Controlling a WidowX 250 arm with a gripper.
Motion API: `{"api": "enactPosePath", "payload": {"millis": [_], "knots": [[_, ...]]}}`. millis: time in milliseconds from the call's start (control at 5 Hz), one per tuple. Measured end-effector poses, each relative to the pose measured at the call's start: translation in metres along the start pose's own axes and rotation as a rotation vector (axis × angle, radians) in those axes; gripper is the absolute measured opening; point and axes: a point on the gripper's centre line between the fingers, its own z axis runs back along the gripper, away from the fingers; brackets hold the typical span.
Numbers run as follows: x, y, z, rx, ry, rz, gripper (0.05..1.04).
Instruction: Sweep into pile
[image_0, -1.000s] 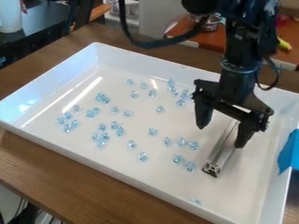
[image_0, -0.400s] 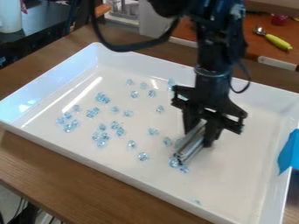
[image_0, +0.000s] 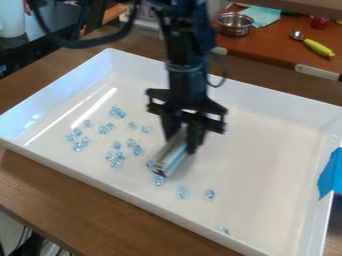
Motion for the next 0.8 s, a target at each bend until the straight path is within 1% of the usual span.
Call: {"api": "enactPosePath", "payload": {"millis": [200,400,600,800], "knots": [[0.000,0.039,0.001,0.017,-0.064,0.033,0.378],[0.004,0.081,0.001,0.064,-0.122,0.061,0.378],[-0.005,0.117,0.003,0.080,-0.109,0.083,0.378],[-0.025,0.149,0.007,0.077,-0.042,0.137,0.378]]}}
